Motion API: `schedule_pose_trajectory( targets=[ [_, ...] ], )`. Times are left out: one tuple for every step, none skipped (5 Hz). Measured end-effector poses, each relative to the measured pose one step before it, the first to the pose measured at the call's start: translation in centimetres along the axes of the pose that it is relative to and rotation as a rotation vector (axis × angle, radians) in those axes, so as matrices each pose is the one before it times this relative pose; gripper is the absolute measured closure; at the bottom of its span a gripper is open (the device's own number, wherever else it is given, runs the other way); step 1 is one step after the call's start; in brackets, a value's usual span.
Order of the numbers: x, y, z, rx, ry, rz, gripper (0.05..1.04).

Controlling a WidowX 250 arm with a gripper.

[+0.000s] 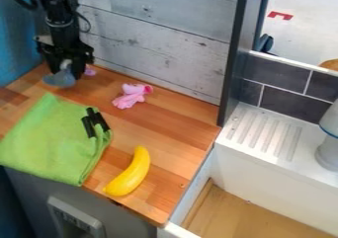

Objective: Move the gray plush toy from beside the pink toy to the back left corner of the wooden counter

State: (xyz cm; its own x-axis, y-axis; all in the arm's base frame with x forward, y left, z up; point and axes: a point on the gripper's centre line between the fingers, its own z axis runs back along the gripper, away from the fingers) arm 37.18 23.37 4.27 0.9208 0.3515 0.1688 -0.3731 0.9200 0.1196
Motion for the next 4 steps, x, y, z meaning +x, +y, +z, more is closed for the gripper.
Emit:
schedule_pose_trajectory(
  targets=[
    [0.108,0.335,-2.111,-0.0028,0.0162,0.0129,0.428],
    [1.813,0.332,-0.653,-0.0343,-0.0395,0.0206,0.43],
    [0.421,0.167,-0.045,-0.0144,-0.0294,0.0092,0.399],
    [-1.915,-0.021,-0.064,0.0131,0.0325,0.0135,0.102]
  ],
)
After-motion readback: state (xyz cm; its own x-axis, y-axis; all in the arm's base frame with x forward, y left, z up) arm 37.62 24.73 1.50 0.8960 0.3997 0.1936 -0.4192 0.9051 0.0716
